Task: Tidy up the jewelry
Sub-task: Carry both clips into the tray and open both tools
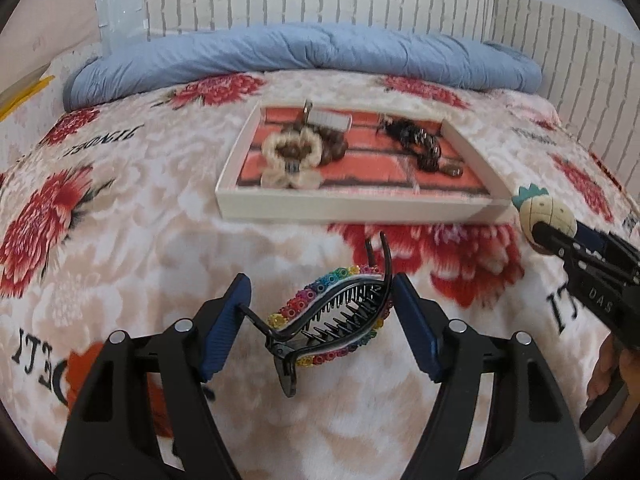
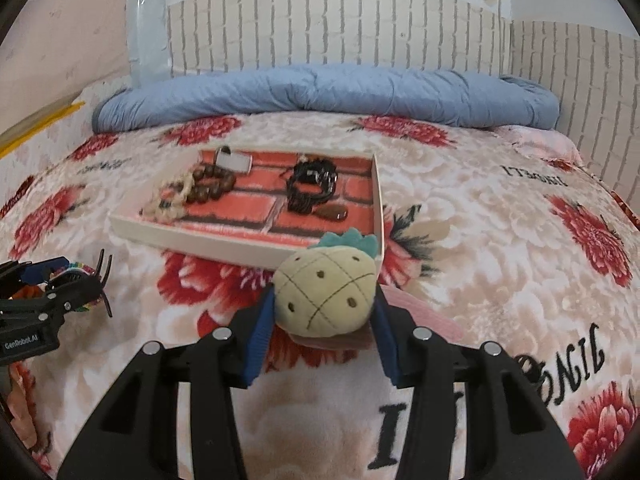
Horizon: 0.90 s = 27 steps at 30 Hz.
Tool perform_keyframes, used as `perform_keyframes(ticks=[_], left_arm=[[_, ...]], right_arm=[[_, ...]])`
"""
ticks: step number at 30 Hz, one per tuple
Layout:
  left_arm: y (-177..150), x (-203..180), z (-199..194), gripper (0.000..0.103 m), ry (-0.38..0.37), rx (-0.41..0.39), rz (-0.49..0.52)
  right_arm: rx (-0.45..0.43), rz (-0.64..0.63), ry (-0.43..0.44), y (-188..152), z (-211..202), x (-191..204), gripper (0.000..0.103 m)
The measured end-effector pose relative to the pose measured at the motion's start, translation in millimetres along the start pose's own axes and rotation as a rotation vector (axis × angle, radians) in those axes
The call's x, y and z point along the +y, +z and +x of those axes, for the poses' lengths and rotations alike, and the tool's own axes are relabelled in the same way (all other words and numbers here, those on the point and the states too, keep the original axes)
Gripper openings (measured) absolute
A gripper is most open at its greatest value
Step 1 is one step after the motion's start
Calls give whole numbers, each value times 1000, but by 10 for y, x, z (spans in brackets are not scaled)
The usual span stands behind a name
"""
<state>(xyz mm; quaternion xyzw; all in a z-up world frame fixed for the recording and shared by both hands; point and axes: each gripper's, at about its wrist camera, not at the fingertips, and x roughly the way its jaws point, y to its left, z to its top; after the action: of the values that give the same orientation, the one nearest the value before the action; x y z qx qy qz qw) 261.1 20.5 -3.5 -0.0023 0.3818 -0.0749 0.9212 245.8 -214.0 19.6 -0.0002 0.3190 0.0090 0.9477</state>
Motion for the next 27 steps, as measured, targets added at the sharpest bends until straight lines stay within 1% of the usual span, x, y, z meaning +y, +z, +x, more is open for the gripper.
perform_keyframes(ticks=[2,7,11,16,23,27], left_arm=[[102,-5,10,71,-2,-9,2],[481,-25,139,71,4,-36,21],[736,8,324,71,8,-40,23],[1033,32,626,71,16,-44,40],[1216,85,1091,71,27,-27,32],[1250,110,1370,71,25,-7,23]], right_arm=[[-3,2,-3,83,15,9,46],[-12,6,-5,361,136,55,46],[-8,-15,-12,549,325,131,46],[11,1,-7,737,670,194,46],[26,-17,-10,810,1188,305,46],[51,5,-17,798,1459,249,46]])
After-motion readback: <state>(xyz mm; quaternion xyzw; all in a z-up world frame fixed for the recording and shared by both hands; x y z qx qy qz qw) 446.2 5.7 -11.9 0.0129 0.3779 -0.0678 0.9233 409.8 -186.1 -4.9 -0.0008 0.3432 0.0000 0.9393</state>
